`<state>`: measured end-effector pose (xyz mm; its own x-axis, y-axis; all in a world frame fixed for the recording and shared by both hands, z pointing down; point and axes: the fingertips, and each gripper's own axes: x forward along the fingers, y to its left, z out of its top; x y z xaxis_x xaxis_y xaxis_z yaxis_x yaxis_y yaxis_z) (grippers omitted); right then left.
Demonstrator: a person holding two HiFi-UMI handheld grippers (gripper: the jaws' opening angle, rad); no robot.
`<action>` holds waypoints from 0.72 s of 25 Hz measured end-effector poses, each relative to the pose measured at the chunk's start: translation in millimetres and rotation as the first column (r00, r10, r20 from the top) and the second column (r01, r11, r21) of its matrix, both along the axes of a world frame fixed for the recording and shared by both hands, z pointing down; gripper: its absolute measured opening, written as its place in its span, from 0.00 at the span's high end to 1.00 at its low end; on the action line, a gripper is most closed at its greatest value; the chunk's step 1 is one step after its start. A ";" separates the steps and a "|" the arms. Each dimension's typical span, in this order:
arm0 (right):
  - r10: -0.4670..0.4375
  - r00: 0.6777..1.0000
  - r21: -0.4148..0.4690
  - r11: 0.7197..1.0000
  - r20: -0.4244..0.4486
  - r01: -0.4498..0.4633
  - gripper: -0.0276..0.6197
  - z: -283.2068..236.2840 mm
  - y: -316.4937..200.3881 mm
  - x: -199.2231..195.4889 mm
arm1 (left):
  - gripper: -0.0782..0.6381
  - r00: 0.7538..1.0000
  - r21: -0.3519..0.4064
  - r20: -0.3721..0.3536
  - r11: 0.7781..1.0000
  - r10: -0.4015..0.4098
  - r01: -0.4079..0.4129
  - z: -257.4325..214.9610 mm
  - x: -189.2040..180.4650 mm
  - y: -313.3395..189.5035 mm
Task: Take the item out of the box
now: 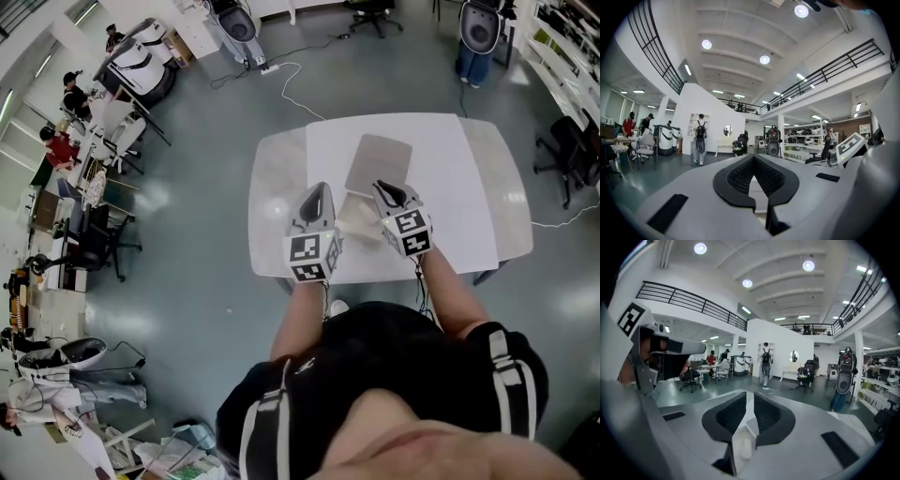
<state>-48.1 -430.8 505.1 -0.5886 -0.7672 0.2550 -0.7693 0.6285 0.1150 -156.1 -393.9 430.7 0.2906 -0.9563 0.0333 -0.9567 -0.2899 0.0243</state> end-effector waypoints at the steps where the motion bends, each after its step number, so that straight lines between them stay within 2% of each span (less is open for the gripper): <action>1: -0.012 1.000 -0.040 0.999 -0.012 0.012 0.93 11.3 -1.8 -0.2 | 0.88 1.000 -0.002 -0.002 1.000 0.001 -0.001 1.0 0.0 -1.2; 5: -0.041 0.996 -0.169 0.985 -0.082 0.027 0.82 59.4 -6.7 3.5 | 0.88 1.000 -0.011 -0.006 1.000 0.005 -0.005 7.1 2.0 -2.9; 9: -0.052 0.988 -0.245 0.969 -0.146 0.014 0.81 98.0 -7.8 8.5 | 0.88 1.000 -0.021 -0.003 1.000 0.005 -0.005 11.8 5.1 -3.0; 18: -0.063 0.971 -0.386 0.922 -0.230 -0.032 0.81 173.1 -12.7 2.7 | 0.88 1.000 -0.039 -0.001 0.999 -0.005 0.005 16.2 -6.1 -2.1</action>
